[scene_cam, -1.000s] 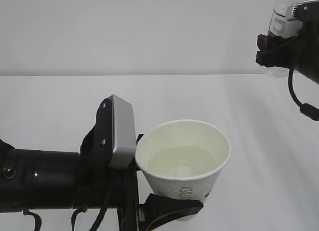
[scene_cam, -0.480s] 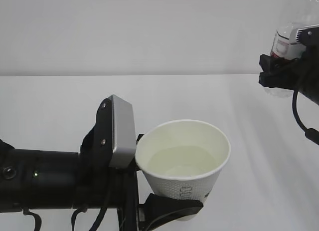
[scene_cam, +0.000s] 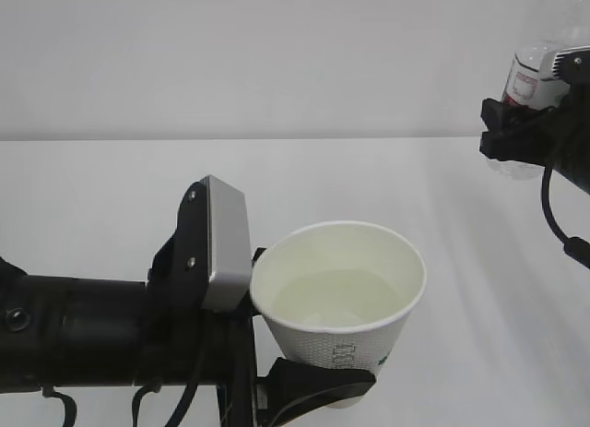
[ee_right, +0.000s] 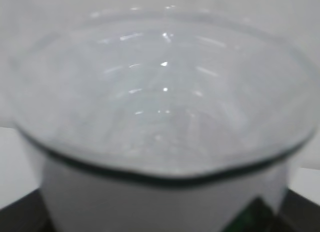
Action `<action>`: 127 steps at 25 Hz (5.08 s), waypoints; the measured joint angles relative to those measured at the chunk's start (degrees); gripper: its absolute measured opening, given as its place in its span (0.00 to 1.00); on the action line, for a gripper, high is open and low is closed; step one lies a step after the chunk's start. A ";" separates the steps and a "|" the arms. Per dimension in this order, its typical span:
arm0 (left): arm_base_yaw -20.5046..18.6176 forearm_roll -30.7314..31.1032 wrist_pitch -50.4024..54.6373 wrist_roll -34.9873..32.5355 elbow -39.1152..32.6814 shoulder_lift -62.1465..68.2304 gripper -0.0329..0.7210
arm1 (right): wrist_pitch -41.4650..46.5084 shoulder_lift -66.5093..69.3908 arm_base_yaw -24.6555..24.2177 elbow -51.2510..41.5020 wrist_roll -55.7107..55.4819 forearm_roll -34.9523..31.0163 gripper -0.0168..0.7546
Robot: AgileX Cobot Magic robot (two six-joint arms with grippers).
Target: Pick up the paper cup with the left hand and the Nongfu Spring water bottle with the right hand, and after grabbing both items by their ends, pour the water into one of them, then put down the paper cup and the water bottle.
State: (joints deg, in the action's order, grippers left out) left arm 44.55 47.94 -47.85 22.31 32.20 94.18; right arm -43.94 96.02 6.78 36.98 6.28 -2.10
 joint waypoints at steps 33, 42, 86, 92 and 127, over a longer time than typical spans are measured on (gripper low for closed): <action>0.00 0.00 0.00 0.00 0.00 0.00 0.72 | -7.60 7.09 0.00 0.00 0.00 -1.67 0.70; 0.00 0.00 0.00 0.00 0.00 0.00 0.72 | -10.00 10.44 0.00 0.00 0.00 -1.67 0.70; 0.00 0.00 0.00 0.00 0.00 0.00 0.72 | -19.51 20.24 0.00 2.23 0.10 -1.80 0.70; 0.00 0.00 0.00 0.00 0.00 0.00 0.72 | -19.61 22.36 0.00 4.51 0.10 -1.59 0.70; 0.00 -0.02 0.96 0.00 0.00 0.00 0.72 | -20.94 30.38 0.00 6.87 -0.81 -1.11 0.70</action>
State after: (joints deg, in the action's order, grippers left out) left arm 44.55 47.92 -46.89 22.31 32.20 94.18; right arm -64.88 126.40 6.78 43.85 5.47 -3.21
